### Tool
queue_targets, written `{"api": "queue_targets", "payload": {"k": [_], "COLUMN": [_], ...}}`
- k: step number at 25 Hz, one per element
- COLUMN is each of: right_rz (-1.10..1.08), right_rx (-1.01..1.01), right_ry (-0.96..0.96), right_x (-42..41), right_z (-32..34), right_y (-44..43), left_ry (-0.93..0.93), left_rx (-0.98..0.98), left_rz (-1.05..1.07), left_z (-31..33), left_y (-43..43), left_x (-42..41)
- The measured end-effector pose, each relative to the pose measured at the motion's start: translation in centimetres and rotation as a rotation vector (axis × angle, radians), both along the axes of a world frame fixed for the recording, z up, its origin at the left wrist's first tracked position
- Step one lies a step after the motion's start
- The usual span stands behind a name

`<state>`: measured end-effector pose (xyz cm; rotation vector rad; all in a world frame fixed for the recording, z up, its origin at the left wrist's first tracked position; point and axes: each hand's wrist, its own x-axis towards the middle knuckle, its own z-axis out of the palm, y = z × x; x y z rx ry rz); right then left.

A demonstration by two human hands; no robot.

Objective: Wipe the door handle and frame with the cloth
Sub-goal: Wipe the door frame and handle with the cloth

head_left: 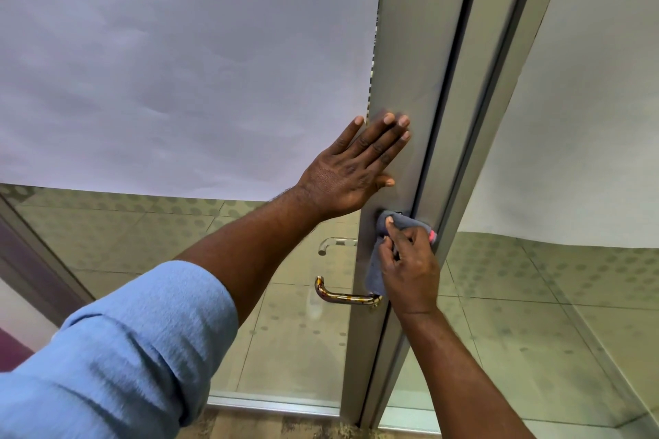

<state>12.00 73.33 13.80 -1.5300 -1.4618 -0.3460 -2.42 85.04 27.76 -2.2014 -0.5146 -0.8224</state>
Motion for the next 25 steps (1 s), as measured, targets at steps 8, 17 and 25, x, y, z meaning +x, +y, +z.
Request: {"api": "queue_targets", "payload": {"k": [8, 17, 25], "right_rz": [0.212, 0.115, 0.266], "right_rx": [-0.436, -0.146, -0.445], "right_ry": [0.405, -0.112, 0.157], "right_x": [-0.6, -1.1, -0.3], "right_z": [-3.8, -2.2, -1.7], "right_y": [-1.6, -0.4, -1.5], "left_ry": [0.003, 0.013, 0.029], "left_rx": [-0.018, -0.029, -0.019], "left_rz": [0.008, 0.012, 0.019], "left_z": [0.0, -0.1, 0.1], "left_y": [-0.1, 0.1, 0.0], "left_x": [0.1, 0.1, 0.0]}}
